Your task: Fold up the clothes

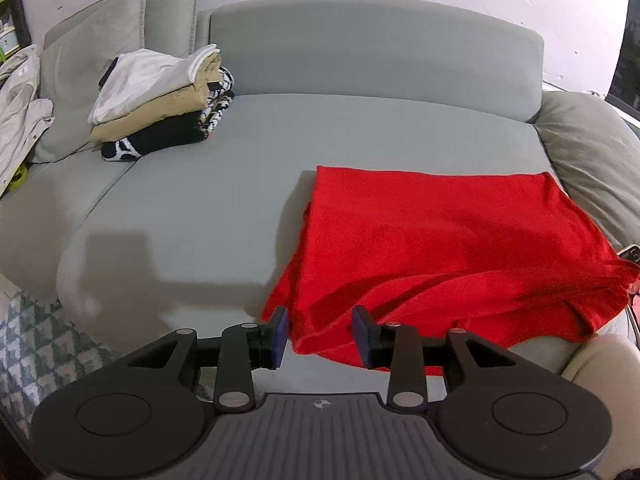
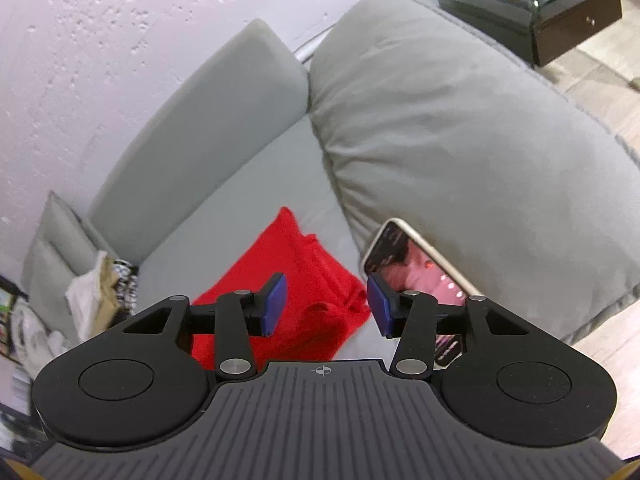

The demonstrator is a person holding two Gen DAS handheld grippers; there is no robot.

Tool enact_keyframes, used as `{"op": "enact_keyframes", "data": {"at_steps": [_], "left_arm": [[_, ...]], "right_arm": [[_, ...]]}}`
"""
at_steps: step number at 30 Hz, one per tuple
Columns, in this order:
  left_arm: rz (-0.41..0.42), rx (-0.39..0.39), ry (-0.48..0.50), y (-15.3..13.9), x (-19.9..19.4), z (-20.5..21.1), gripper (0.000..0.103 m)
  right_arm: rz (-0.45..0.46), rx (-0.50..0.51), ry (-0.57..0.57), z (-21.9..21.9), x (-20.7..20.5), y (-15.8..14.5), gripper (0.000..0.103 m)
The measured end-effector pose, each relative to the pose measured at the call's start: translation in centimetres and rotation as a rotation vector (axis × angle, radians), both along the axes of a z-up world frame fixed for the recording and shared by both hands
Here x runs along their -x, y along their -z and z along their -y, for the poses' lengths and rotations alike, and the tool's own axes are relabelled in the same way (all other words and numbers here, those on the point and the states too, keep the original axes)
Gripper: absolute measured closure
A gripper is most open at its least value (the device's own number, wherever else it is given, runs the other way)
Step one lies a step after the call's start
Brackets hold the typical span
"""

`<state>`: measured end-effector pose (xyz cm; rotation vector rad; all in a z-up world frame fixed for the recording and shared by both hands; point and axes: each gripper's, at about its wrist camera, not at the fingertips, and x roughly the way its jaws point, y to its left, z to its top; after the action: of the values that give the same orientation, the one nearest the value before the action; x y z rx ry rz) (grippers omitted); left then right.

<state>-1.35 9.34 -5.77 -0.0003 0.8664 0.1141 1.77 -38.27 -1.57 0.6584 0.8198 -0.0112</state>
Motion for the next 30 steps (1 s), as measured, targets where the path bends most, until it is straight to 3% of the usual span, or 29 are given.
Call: {"op": "enact_keyframes", "data": {"at_steps": [25, 29, 30], "left_arm": [[-0.032, 0.012, 0.017, 2.0, -0.3, 0.5, 0.062], [-0.030, 0.018, 0.028, 2.1, -0.2, 0.6, 0.062], [-0.031, 0.019, 0.028, 2.2, -0.2, 0.6, 0.062]], "right_arm": [[-0.006, 0.032, 0.005, -0.7, -0.4, 0.4, 0.052], [0.007, 0.073, -0.022, -1.5, -0.6, 0.6, 0.057], [0.013, 0.086, -0.029, -1.7, -0.7, 0.7, 0.063]]}}
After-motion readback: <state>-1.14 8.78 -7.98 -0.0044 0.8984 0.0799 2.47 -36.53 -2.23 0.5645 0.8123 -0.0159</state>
